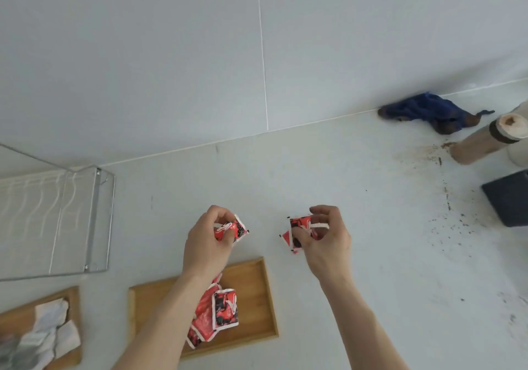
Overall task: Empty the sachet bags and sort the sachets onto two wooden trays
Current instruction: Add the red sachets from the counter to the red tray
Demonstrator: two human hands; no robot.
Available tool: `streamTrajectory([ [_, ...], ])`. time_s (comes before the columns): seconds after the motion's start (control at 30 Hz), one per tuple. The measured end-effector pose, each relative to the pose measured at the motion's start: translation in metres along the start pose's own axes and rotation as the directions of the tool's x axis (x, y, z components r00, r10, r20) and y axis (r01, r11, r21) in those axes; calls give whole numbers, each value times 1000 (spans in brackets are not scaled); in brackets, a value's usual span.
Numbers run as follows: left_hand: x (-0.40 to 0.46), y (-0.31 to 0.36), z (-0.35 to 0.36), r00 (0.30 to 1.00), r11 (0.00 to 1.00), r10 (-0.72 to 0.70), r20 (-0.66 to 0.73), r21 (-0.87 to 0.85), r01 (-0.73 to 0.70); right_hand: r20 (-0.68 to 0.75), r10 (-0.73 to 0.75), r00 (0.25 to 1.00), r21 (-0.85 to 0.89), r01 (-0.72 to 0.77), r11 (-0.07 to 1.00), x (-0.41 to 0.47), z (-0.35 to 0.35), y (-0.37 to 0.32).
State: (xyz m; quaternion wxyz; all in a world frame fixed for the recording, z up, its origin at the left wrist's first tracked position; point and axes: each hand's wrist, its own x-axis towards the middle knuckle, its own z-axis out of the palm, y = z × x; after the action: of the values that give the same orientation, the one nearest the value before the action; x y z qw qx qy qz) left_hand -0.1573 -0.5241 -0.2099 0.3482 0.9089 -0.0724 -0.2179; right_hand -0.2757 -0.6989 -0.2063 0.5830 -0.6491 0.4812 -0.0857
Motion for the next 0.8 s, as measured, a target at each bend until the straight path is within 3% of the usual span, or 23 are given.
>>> streamTrajectory([
  [0.17,-44,-42,-35,998,999,-51,-34,-3,51,241,-104,965,-37,116,993,-74,55,17],
  [0.23,-60,-57,-42,998,998,-62,-11,24,62,258,-217,942,-171,265,949,-94,70,35],
  [0.33,-84,-81,-50,999,980,5,36,196,-12,277,-413,868,-451,497,742,-113,77,66],
  [0.5,-108,-107,-56,985,905,139,100,391,-167,444,-495,747,-561,662,496,-128,79,95],
  [0.63,-123,-119,-55,968,881,124,217,424,-208,462,-506,728,-595,678,432,-135,84,108],
  [0.8,-128,-123,-59,963,874,151,225,425,-236,440,-525,729,-631,667,396,-138,89,105],
])
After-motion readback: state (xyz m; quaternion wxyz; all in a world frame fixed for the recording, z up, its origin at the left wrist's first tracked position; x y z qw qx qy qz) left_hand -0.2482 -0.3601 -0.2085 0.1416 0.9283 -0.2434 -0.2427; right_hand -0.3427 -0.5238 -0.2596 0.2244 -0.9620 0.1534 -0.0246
